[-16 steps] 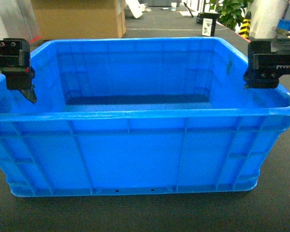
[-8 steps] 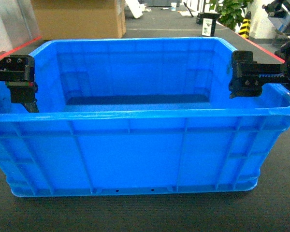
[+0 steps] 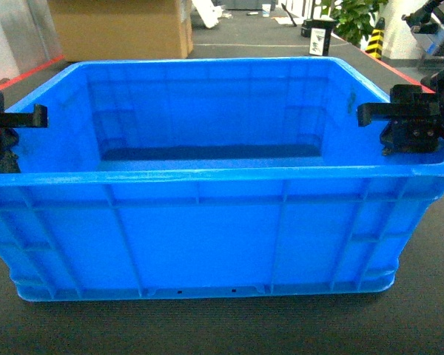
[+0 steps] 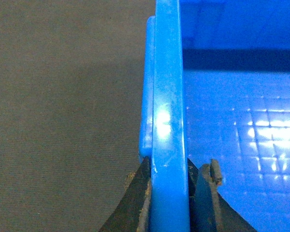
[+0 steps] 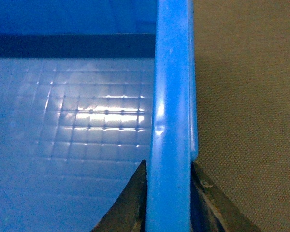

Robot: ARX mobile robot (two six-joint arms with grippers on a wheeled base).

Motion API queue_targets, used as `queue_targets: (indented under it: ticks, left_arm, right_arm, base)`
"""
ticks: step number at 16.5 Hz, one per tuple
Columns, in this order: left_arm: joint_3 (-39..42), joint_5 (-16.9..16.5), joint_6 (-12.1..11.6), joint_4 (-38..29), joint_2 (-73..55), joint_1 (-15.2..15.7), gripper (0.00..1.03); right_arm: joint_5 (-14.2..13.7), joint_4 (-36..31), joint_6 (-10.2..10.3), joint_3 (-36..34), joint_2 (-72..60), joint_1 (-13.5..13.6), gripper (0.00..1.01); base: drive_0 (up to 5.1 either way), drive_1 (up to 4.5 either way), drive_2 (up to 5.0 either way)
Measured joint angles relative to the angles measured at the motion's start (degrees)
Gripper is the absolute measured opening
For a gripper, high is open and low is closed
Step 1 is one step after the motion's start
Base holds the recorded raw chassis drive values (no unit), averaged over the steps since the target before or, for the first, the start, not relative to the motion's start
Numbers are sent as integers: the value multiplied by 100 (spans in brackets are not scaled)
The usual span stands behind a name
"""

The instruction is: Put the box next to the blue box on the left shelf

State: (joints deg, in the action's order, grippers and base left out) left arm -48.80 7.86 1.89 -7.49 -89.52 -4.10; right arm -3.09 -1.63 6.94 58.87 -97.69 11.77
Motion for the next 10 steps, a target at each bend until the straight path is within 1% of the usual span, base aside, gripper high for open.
queue_targets:
  ticks: [1, 2, 3, 6, 8, 10]
  left_arm:
    - [98, -57, 153, -155, 92, -15, 11]
    - [245, -70, 212, -350, 188, -55, 11]
    - [479, -103, 275, -601, 295, -98, 10]
    - [964, -59, 363, -1056, 765, -306, 10]
    - [1222, 63, 391, -1204, 1353, -461, 10]
    - [1561, 282, 385, -1539, 2068, -745, 10]
  right_arm:
    - [-7, -42, -20, -83, 68, 31, 16]
    - [-57, -63, 57, -149, 160, 66, 10]
    - [-46, -127, 74, -267, 286, 68, 9]
    - [-238, -321, 74, -680, 796, 109, 9]
    - [-468, -503, 63, -990, 1390, 221, 9]
    - [-748, -638, 52, -1375, 2203, 302, 9]
  base:
    - [0, 0, 0]
    - [0, 0, 0]
    - [0, 0, 0]
    - [0, 0, 0]
    - [0, 0, 0]
    - [0, 0, 0]
